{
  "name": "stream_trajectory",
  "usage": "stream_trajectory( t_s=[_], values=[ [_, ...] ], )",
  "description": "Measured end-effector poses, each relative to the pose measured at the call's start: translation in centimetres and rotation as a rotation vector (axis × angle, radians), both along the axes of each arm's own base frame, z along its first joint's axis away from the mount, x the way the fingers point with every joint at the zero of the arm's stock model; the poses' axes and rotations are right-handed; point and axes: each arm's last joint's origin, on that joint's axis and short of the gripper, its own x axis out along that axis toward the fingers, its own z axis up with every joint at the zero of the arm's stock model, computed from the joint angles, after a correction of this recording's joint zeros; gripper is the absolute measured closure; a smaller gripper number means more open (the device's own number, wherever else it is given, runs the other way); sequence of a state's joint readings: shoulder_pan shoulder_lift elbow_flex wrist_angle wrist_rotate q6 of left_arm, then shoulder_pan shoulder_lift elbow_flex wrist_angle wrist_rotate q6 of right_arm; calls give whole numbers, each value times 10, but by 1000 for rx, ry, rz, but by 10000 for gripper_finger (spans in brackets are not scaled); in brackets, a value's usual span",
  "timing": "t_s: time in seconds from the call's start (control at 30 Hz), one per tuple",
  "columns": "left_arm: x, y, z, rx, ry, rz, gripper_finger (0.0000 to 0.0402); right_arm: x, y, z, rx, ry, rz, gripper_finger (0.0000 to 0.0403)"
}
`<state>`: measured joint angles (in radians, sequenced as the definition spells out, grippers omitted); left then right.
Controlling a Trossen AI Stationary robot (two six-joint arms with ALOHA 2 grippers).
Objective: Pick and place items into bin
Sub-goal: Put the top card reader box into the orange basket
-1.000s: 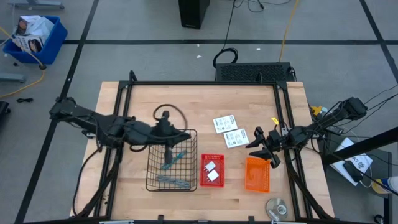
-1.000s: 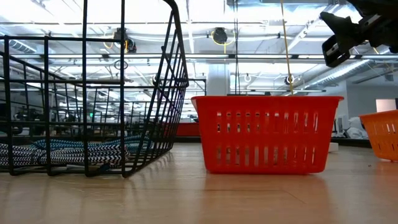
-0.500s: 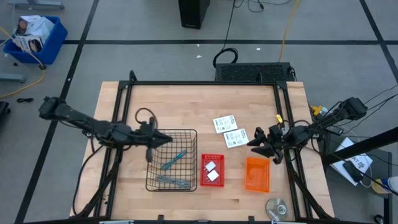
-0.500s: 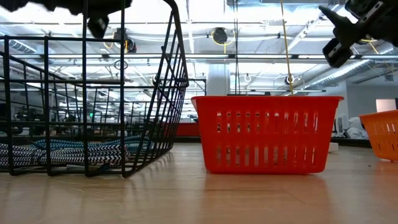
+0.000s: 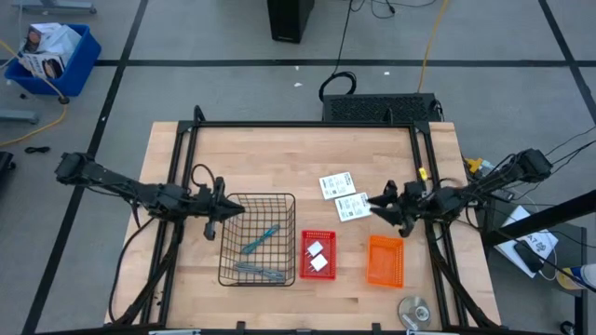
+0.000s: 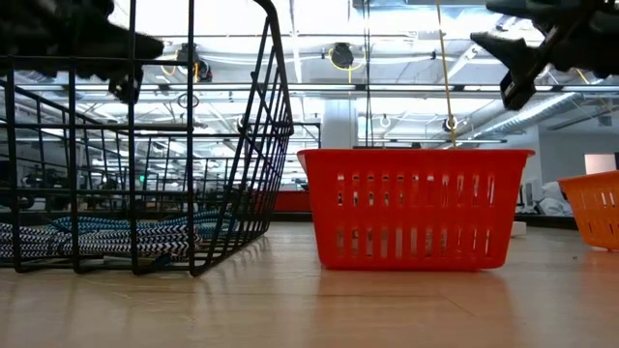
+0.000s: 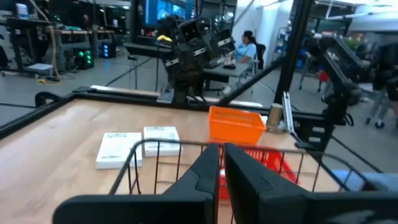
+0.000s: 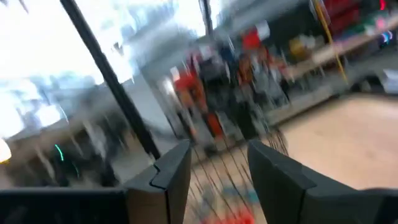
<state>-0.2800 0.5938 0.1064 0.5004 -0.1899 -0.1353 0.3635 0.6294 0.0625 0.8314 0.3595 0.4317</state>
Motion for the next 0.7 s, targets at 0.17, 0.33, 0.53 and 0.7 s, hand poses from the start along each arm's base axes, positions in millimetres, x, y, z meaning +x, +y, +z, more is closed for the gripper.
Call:
stream_trajectory(
  t_s=[0.17,0.33,0.53,0.7],
  values=[
    [-5,6,-9,2,-34,23,371,12,-8,-5,-107,284,-58,250],
    [-6,13,-19,49,-40,68,371,20,-16,18,-202,416,15,250],
    [-6,17,-19,-5,-44,65,371,18,-35,45,-185,684,-58,250],
    [-5,19,-20,4,-28,102,371,15,-50,52,-167,876,-90,250]
  ],
)
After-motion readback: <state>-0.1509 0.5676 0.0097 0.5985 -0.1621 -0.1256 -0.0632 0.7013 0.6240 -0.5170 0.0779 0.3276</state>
